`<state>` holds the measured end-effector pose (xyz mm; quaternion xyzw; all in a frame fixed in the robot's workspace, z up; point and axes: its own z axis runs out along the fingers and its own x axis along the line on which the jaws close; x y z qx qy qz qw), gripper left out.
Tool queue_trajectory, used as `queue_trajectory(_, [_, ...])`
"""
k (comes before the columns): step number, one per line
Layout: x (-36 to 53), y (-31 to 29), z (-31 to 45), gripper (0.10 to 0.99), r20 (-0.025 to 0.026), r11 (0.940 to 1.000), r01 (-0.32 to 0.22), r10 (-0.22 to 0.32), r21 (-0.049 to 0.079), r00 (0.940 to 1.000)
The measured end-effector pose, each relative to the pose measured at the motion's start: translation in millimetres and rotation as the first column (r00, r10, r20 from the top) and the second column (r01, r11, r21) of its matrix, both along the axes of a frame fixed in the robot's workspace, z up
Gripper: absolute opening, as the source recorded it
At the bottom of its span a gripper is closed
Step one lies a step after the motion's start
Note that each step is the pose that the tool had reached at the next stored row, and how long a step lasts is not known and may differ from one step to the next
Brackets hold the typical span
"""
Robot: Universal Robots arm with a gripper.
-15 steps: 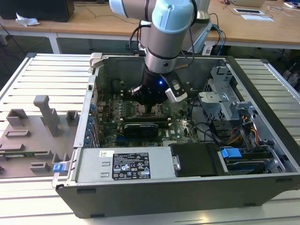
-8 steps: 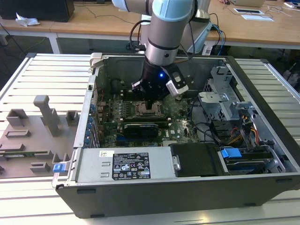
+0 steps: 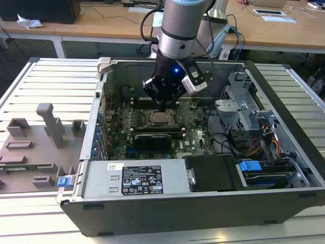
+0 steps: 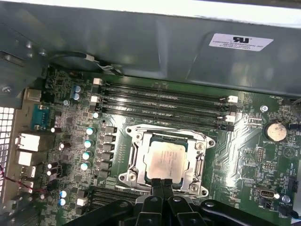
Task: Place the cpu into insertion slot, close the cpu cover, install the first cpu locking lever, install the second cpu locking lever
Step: 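Install the second cpu locking lever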
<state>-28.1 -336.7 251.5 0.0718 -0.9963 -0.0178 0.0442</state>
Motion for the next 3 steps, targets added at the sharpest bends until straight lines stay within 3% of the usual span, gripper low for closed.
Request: queue_trajectory(3, [0.0, 0.0, 0.1, 0.102, -0.0001, 1.0000, 0.000, 0.000, 0.000, 1.0000])
